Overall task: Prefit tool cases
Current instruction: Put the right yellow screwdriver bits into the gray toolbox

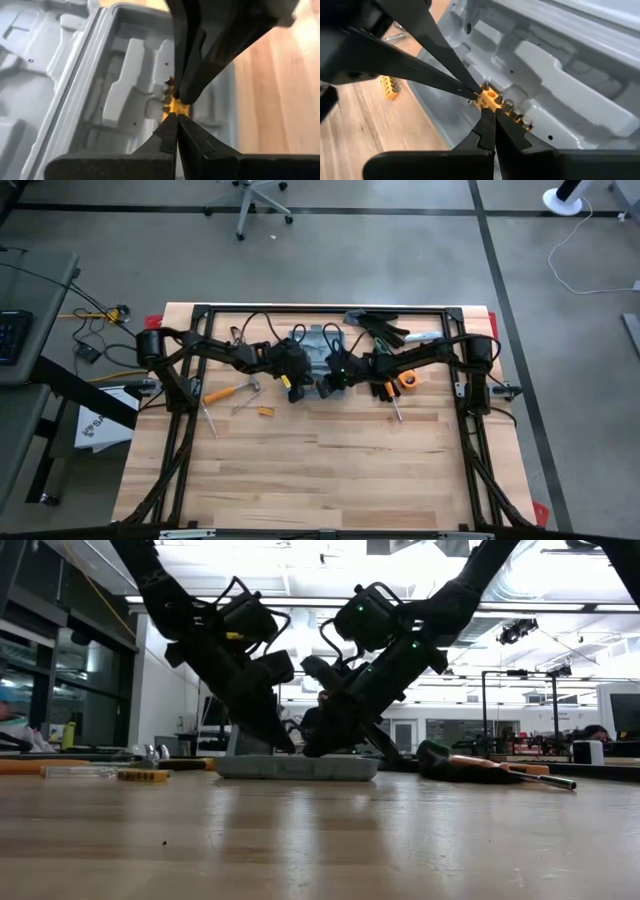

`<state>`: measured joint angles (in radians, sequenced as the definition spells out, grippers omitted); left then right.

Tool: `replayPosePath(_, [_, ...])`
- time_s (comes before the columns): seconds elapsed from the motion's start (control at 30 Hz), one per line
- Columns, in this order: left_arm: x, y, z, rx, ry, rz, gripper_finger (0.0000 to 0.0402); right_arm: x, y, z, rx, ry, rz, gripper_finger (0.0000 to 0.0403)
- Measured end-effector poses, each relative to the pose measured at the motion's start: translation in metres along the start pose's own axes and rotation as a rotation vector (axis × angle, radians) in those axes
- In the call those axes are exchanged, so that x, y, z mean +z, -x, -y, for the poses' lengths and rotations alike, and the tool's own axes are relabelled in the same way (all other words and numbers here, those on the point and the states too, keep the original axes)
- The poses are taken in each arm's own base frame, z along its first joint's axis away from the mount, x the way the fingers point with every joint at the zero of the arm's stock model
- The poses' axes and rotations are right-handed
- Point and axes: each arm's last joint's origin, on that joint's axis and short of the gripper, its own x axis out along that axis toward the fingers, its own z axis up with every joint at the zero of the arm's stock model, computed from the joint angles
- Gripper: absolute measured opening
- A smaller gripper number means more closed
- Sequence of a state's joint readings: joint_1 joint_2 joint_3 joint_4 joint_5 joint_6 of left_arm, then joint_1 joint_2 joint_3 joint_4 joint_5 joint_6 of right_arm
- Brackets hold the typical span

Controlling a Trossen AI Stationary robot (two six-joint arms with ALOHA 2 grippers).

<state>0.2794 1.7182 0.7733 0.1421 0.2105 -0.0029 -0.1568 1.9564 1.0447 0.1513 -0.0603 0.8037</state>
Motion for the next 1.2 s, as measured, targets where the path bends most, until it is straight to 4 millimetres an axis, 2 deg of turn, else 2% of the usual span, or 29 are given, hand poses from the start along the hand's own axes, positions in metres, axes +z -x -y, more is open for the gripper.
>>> replayPosePath(0.23, [-0.005, -0.008, -0.002, 0.003, 0.000, -0.025, 0.0000, 0.001, -0.001, 0.004, -0.016, -0.007, -0.007, 0.0000])
replayPosePath(0.57, [-0.011, -0.016, -0.002, -0.013, 0.004, -0.054, 0.0000, -0.006, -0.011, 0.010, -0.043, -0.016, -0.054, 0.0000])
replayPosePath(0.87, [-0.016, -0.023, 0.002, -0.050, 0.017, -0.084, 0.0000, -0.012, -0.010, 0.015, -0.092, -0.017, -0.121, 0.0000])
replayPosePath(1.03, [-0.009, -0.016, 0.004, -0.055, 0.015, -0.037, 0.0000, -0.008, -0.004, 0.010, -0.072, -0.016, -0.098, 0.0000])
replayPosePath(1.2, [0.002, 0.002, 0.008, -0.054, 0.001, 0.019, 0.0000, -0.003, 0.008, 0.005, -0.076, 0.008, -0.060, 0.0000])
